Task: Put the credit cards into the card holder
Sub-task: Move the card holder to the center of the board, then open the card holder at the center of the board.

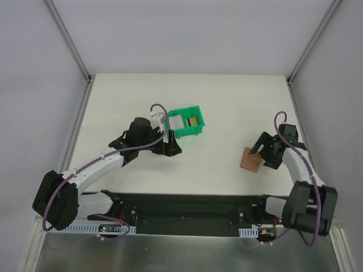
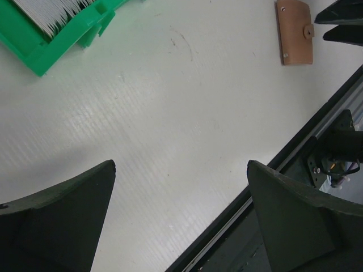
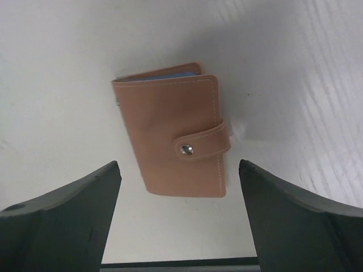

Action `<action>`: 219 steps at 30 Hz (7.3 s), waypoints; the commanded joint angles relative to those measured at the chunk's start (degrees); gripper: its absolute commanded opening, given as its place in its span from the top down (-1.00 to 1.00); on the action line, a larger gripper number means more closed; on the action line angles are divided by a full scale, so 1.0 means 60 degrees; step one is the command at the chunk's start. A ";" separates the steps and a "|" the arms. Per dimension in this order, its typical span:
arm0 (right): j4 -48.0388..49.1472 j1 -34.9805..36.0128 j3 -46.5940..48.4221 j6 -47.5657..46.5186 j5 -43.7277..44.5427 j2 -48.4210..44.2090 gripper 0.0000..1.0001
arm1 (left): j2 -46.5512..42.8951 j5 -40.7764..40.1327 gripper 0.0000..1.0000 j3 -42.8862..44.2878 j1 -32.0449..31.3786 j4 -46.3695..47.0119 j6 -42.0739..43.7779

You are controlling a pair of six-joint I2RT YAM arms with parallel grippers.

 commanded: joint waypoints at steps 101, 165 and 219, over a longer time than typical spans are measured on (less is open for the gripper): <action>0.7011 0.7061 -0.1568 0.3569 -0.2303 0.3606 0.98 | 0.4844 0.1007 -0.40 -0.0838 -0.2139 0.4634 -0.3824; 0.7495 0.7281 -0.1027 0.0362 -0.6242 0.4221 0.17 | 0.4376 0.1138 1.00 0.0846 -0.2110 0.0710 0.1537; 0.4549 0.8087 -0.0836 -0.0474 -0.5306 0.3767 0.31 | 0.2852 -0.2042 1.00 -0.0048 -0.1876 0.0022 -0.0661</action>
